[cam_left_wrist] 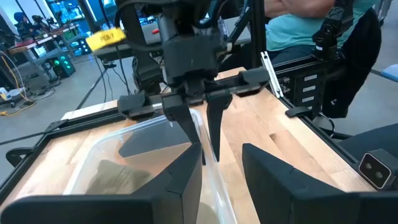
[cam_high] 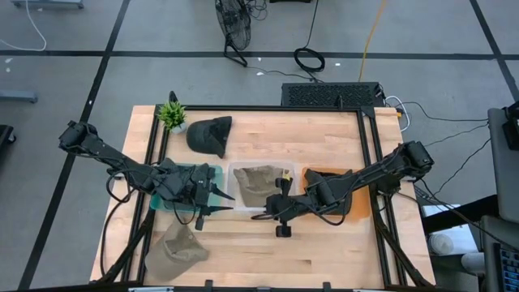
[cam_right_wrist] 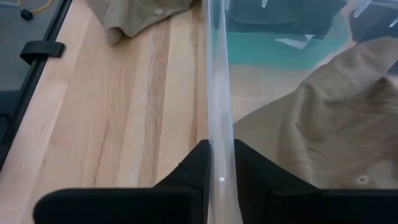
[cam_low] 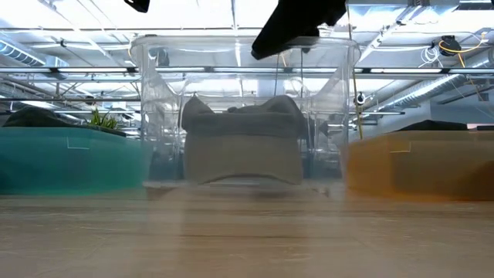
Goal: Pick & Place hat
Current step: Adjust the transparent bin, then put the brown cap into the transparent bin
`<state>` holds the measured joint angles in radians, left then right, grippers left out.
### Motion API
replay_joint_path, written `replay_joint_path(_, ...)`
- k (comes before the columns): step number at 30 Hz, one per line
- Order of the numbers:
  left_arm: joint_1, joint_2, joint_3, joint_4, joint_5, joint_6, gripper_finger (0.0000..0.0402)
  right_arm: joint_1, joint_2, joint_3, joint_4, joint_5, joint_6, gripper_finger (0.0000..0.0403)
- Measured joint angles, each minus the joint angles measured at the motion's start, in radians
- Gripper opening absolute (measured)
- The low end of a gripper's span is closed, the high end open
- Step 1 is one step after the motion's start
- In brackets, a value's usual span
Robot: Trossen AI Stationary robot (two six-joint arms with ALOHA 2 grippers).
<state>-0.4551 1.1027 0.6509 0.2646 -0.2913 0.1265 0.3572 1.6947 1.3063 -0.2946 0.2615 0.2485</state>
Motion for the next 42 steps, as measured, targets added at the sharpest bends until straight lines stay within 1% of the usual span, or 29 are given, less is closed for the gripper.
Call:
replay_joint_path(6,0.000,0.000,0.000,-0.001,0.000,0.000,0.0127,0.000,-0.001,-0.068,0.093,0.001,0.001,0.0048)
replay_joint_path(13,0.000,0.000,0.000,-0.001,0.000,0.000,0.0127,-0.001,-0.023,-0.073,0.100,-0.001,-0.004,0.0060)
replay_joint_path(18,0.000,0.000,0.000,-0.001,0.000,0.000,0.0127,0.000,-0.083,-0.073,0.122,0.001,-0.029,0.0082)
replay_joint_path(23,0.000,0.000,0.000,-0.002,0.000,0.000,0.0127,0.006,-0.149,-0.072,0.137,0.026,-0.059,0.0108)
replay_joint_path(29,-0.010,0.000,0.000,0.001,0.006,-0.002,0.0127,0.052,-0.217,-0.072,0.105,0.026,-0.058,0.0126)
replay_joint_path(33,-0.042,0.000,0.000,0.024,0.010,0.059,0.0127,0.111,-0.217,-0.072,0.053,0.023,-0.070,0.0127)
replay_joint_path(38,-0.066,0.001,0.003,0.170,0.001,0.171,0.0127,0.139,-0.206,-0.073,0.018,0.023,-0.145,0.0127)
replay_joint_path(39,-0.066,0.004,0.018,0.175,0.001,0.179,0.0127,0.141,-0.206,-0.074,0.024,0.024,-0.169,0.0127)
replay_joint_path(40,-0.065,0.011,0.042,0.157,0.000,0.178,0.0127,0.141,-0.207,-0.073,0.036,0.028,-0.193,0.0127)
replay_joint_path(41,-0.066,0.017,0.074,0.100,-0.001,0.174,0.0127,0.140,-0.207,-0.073,0.047,0.034,-0.214,0.0127)
replay_joint_path(42,-0.069,0.024,0.114,0.008,-0.008,0.160,0.0127,0.140,-0.209,-0.073,0.051,0.049,-0.227,0.0127)
